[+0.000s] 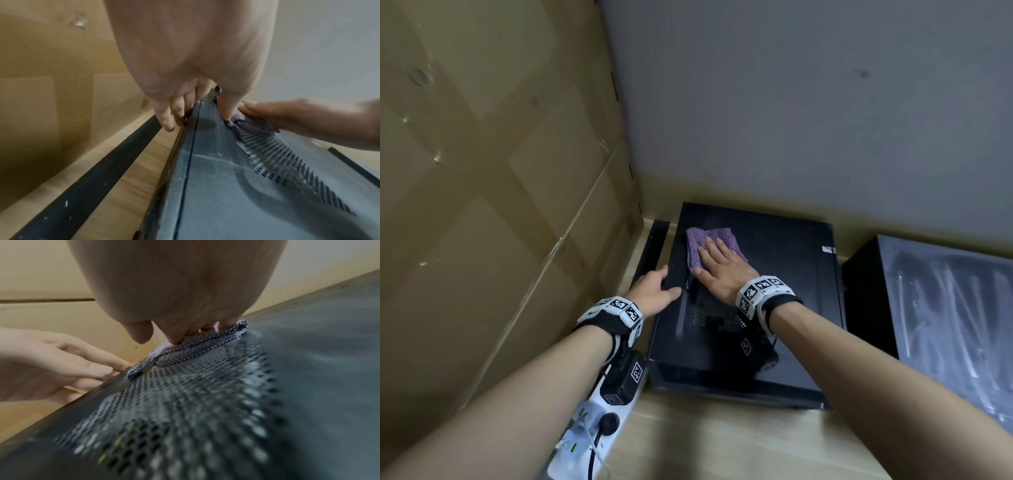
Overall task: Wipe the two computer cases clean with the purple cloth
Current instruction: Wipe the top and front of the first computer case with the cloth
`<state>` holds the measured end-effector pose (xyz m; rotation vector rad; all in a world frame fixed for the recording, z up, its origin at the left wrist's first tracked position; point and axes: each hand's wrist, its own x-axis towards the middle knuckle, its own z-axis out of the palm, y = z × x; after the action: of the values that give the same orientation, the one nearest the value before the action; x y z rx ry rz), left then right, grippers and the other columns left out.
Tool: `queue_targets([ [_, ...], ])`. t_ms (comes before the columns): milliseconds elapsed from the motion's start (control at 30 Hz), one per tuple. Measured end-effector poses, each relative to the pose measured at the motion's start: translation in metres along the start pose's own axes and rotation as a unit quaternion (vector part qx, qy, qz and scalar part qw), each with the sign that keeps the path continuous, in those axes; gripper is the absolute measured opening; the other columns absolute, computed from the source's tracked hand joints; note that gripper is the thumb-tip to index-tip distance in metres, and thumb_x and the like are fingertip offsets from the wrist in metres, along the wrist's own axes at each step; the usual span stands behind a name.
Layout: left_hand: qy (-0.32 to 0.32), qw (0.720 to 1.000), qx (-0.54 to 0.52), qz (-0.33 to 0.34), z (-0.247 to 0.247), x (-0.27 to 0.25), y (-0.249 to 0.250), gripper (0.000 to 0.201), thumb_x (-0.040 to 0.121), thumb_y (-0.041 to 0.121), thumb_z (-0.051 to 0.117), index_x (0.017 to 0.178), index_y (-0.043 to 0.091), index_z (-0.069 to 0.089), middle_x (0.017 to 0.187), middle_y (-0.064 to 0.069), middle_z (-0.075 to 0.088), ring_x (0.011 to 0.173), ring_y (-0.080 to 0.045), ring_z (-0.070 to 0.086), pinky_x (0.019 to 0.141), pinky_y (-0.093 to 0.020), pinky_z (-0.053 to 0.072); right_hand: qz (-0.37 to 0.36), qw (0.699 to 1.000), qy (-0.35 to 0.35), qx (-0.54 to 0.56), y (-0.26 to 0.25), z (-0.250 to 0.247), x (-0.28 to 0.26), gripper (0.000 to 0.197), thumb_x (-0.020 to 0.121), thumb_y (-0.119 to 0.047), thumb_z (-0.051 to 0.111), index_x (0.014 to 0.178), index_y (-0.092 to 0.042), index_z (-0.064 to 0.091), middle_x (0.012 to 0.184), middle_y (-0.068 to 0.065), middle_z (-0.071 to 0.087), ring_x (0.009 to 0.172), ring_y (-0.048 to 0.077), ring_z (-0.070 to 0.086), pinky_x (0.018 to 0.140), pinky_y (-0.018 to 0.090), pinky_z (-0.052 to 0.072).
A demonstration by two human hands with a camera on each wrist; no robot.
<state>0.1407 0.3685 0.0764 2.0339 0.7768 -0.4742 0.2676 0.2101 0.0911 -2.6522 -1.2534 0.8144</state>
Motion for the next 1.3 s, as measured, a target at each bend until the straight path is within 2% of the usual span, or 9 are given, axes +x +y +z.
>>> queue_targets([
  [100, -0.018, 0.996, 0.082, -0.014, -0.001, -0.013, 0.015, 0.092, 0.083, 0.058, 0.057, 0.155, 0.024, 0.011, 0.155, 0.000, 0.033, 0.138, -0.021, 0.040, 0.112, -0.039, 0.036, 0.018, 1.000, 0.010, 0.003, 0.016, 0.005, -0.023, 0.068, 0.101, -0.058, 0.016, 0.158, -0.024, 0.000, 0.163, -0.006, -0.016, 0.150, 0.013, -0.016, 0.122, 0.034, -0.005],
  [200, -0.046, 0.980, 0.191, -0.024, 0.005, -0.023, 0.028, 0.104, 0.088, 0.062, 0.051, 0.153, 0.013, -0.014, 0.163, -0.006, 0.000, 0.147, -0.025, 0.020, 0.117, -0.039, 0.027, 0.042, 0.999, 0.017, 0.010, 0.033, 0.009, -0.045, 0.067, 0.102, -0.057, 0.016, 0.158, -0.024, 0.001, 0.164, -0.004, -0.015, 0.150, 0.013, -0.015, 0.122, 0.033, -0.006],
  [267, -0.037, 0.968, 0.247, -0.014, 0.006, -0.028, 0.035, 0.108, 0.087, 0.067, 0.048, 0.152, 0.010, -0.016, 0.162, -0.007, -0.015, 0.149, -0.028, 0.013, 0.117, -0.042, 0.026, 0.057, 0.998, 0.015, 0.018, 0.043, 0.010, -0.058, 0.067, 0.102, -0.056, 0.016, 0.158, -0.022, 0.002, 0.164, -0.003, -0.014, 0.150, 0.014, -0.015, 0.122, 0.032, -0.007],
  [367, -0.018, 0.952, 0.303, 0.025, 0.006, -0.025, 0.037, 0.109, 0.084, 0.066, 0.053, 0.153, 0.009, -0.009, 0.159, -0.010, -0.023, 0.150, -0.027, 0.000, 0.118, -0.046, 0.022, 0.075, 0.997, 0.014, 0.023, 0.056, 0.012, -0.075, 0.066, 0.103, -0.055, 0.015, 0.158, -0.021, 0.002, 0.164, -0.002, -0.014, 0.150, 0.016, -0.015, 0.121, 0.032, -0.008],
  [500, -0.025, 0.921, 0.378, 0.095, 0.004, -0.019, 0.044, 0.121, 0.073, 0.061, 0.072, 0.155, 0.017, -0.006, 0.159, -0.004, -0.027, 0.148, -0.020, -0.017, 0.119, -0.047, 0.022, 0.093, 0.996, 0.013, 0.013, 0.067, 0.010, -0.086, 0.065, 0.103, -0.053, 0.014, 0.158, -0.021, 0.002, 0.164, -0.002, -0.012, 0.151, 0.016, -0.013, 0.121, 0.032, -0.007],
  [633, -0.027, 0.887, 0.446, 0.121, -0.002, -0.005, 0.053, 0.138, 0.062, 0.060, 0.080, 0.153, 0.010, -0.010, 0.159, -0.007, -0.026, 0.147, -0.022, -0.021, 0.121, -0.045, 0.013, 0.120, 0.992, 0.003, 0.028, 0.066, 0.001, -0.072, 0.065, 0.103, -0.053, 0.014, 0.158, -0.020, 0.002, 0.164, 0.000, -0.012, 0.151, 0.019, -0.012, 0.121, 0.035, -0.005],
  [933, -0.043, 0.893, 0.427, 0.135, -0.004, 0.012, 0.044, 0.143, 0.058, 0.063, 0.080, 0.153, 0.007, -0.010, 0.160, -0.008, -0.022, 0.148, -0.021, -0.015, 0.122, -0.037, 0.005, 0.127, 0.991, 0.000, 0.029, 0.064, -0.024, -0.001, 0.065, 0.103, -0.051, 0.018, 0.158, -0.019, 0.002, 0.165, 0.003, -0.012, 0.151, 0.024, -0.014, 0.123, 0.043, 0.000],
  [1100, -0.034, 0.905, 0.397, 0.152, -0.003, 0.013, 0.038, 0.140, 0.060, 0.061, 0.081, 0.153, 0.009, -0.009, 0.160, -0.005, -0.024, 0.148, -0.018, -0.018, 0.123, -0.038, 0.005, 0.110, 0.994, 0.003, -0.009, 0.049, -0.035, 0.053, 0.067, 0.102, -0.051, 0.016, 0.157, -0.018, 0.000, 0.165, 0.005, -0.013, 0.151, 0.027, -0.014, 0.123, 0.048, 0.003],
  [1300, -0.038, 0.905, 0.399, 0.142, -0.001, 0.010, 0.045, 0.138, 0.062, 0.056, 0.082, 0.153, 0.007, -0.010, 0.159, -0.006, -0.025, 0.148, -0.020, -0.019, 0.122, -0.038, 0.005, 0.084, 0.996, 0.027, -0.019, 0.037, -0.040, 0.067, 0.065, 0.103, -0.049, 0.019, 0.158, -0.020, 0.001, 0.164, 0.001, -0.013, 0.151, 0.022, -0.014, 0.123, 0.042, -0.001],
])
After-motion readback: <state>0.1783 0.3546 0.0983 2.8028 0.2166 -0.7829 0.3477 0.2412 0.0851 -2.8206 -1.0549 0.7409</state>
